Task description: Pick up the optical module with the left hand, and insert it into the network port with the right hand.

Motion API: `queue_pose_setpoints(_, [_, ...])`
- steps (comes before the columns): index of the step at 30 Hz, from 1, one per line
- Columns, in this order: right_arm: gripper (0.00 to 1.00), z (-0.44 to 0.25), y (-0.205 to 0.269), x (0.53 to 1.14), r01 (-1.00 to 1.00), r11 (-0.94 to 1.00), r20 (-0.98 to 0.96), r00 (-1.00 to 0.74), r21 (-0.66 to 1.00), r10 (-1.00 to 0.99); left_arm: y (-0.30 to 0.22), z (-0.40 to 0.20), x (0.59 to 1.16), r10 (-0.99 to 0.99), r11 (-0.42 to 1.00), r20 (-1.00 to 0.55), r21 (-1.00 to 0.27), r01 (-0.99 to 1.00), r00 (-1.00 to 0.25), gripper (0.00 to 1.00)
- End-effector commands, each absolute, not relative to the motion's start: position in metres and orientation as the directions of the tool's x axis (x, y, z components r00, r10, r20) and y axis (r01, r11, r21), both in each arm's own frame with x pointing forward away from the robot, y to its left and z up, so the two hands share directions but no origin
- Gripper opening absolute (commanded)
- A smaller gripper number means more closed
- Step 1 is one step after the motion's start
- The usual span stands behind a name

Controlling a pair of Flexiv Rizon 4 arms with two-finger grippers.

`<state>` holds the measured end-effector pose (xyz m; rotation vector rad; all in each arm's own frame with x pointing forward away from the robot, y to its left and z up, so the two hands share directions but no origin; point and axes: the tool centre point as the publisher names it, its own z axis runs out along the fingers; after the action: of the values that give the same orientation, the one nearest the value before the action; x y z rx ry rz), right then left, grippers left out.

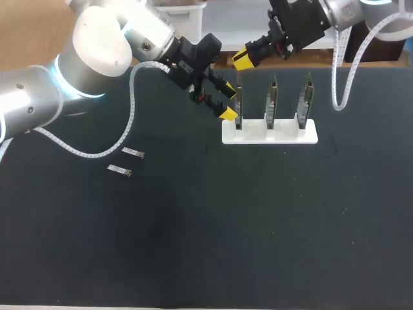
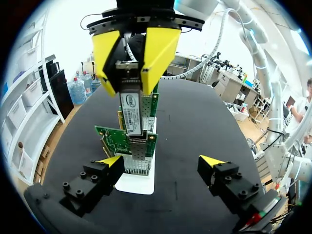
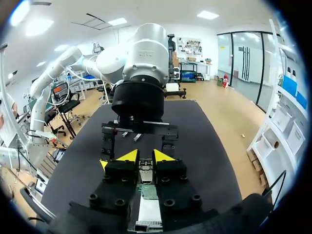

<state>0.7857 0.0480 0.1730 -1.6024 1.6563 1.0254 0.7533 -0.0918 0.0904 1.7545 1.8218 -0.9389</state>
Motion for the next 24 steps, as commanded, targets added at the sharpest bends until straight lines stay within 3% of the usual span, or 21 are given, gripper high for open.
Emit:
queue_pose_setpoints(1, [0.00, 0.1706, 0.0469, 0.7822, -0.993, -0.028, -0.850, -0.080, 0.111, -0.521, -0.0925, 0.0909, 0.7544, 0.690, -0.035, -0.717, -0.171, 0.985, -0.100, 1.00])
queue_pose_setpoints(24, [0.00, 0.1744, 0.0482, 0.7793, -0.995, -0.032, -0.851, -0.065, 0.095, -0.521, -0.0925, 0.0909, 0.7544, 0.690, -0.035, -0.717, -0.171, 0.985, -0.100, 1.00])
